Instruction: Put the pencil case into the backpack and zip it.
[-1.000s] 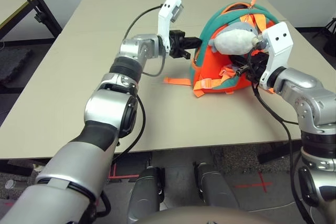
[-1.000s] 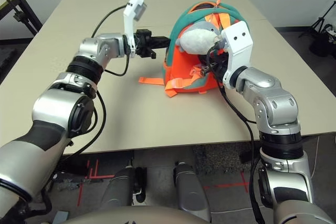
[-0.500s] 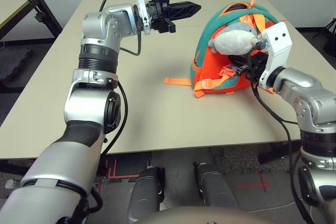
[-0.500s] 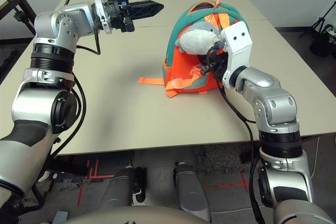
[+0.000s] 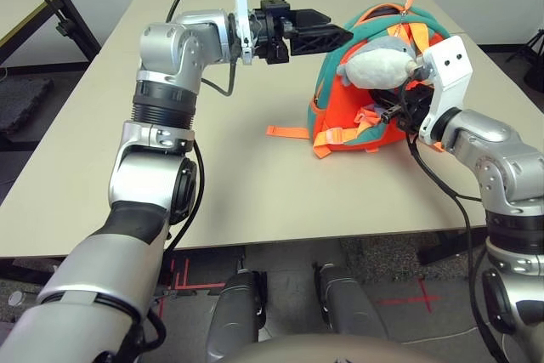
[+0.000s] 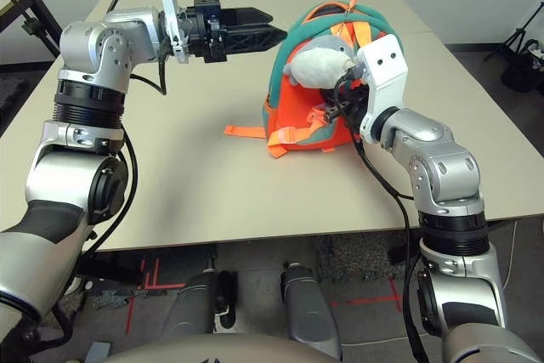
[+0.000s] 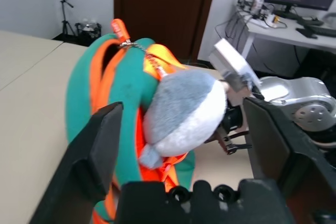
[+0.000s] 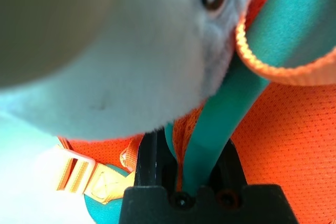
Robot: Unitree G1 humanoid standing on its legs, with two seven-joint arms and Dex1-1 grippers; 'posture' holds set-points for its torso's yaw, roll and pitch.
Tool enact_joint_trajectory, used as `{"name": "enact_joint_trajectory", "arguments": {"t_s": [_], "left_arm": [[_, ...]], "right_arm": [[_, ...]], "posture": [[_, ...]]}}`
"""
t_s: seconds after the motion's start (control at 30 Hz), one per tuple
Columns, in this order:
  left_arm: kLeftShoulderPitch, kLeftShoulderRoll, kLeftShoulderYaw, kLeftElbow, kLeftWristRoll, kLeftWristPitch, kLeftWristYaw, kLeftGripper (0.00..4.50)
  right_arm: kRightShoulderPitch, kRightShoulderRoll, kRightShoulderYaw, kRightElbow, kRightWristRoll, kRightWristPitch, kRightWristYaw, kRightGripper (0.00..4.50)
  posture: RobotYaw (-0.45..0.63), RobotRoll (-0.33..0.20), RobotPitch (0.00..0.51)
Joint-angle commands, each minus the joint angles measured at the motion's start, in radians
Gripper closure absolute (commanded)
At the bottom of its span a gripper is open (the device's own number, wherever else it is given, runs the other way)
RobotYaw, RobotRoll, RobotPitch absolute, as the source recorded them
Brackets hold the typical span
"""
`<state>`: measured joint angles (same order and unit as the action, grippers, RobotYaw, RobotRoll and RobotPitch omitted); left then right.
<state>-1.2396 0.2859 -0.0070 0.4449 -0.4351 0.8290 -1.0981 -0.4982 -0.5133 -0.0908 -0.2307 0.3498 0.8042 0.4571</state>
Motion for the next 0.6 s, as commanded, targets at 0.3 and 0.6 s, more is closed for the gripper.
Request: {"name": "enact_joint_trajectory", "arguments": {"t_s": [0.3, 0.6], "left_arm": [[-0.042, -0.037, -0.134, 0.087, 0.072, -0.123, -0.052, 0.0], [-0.1, -0.129, -0.166, 0.26, 0.16, -0.274, -0.026, 0.0]], "right_arm": [[0.016, 0.015, 0.022, 0.016, -0.006, 0.014, -0.01, 4.33], [0.017, 0.021, 0.021, 0.016, -0.006, 0.012, -0.013, 4.33]], "posture": [[-0.27, 0.0, 0.091], [-0.27, 0.0, 0.092]]}}
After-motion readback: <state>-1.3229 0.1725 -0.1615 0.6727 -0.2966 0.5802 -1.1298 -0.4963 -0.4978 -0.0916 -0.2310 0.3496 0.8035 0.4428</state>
